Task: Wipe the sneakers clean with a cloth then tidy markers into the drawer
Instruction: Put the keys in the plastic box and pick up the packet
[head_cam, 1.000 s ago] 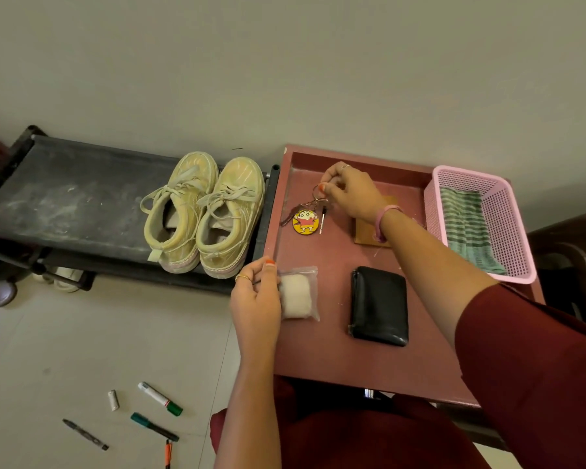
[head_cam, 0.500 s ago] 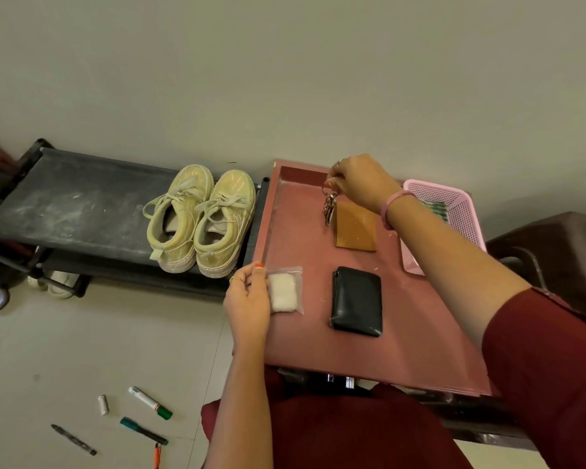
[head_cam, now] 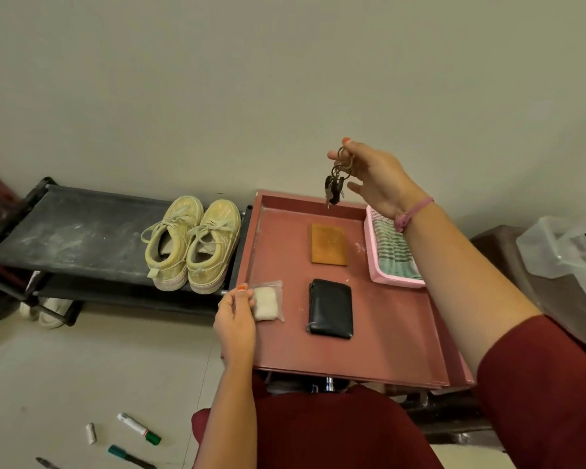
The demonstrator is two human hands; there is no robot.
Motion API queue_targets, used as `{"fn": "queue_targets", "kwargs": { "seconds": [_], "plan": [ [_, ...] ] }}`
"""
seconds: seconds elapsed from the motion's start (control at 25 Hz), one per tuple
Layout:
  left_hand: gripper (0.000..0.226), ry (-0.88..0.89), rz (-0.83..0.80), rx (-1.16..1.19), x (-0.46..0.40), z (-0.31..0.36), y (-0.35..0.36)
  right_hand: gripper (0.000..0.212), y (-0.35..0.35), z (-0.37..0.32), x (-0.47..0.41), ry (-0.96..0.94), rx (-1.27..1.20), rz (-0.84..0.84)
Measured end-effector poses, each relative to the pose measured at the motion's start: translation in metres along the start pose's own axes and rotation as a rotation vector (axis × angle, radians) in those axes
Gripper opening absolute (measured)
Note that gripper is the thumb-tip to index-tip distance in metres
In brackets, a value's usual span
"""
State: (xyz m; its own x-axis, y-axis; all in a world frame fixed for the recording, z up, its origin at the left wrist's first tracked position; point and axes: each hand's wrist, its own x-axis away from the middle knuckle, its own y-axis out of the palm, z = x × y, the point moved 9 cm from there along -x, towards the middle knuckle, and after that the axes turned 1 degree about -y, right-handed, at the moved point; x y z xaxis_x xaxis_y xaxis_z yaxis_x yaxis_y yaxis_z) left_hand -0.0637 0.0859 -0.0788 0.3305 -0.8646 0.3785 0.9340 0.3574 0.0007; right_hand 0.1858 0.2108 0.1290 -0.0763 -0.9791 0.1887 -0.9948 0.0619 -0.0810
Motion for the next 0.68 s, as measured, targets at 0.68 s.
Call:
{"fn": "queue_targets", "kwargs": {
  "seconds": [0.68],
  "plan": [
    [0.017, 0.212, -0.128, -0.040, 0.091, 0.080, -0.015, 0.053, -0.053, -0.119, 0.169, -0.470, -0.157, 0.028]
  ]
}}
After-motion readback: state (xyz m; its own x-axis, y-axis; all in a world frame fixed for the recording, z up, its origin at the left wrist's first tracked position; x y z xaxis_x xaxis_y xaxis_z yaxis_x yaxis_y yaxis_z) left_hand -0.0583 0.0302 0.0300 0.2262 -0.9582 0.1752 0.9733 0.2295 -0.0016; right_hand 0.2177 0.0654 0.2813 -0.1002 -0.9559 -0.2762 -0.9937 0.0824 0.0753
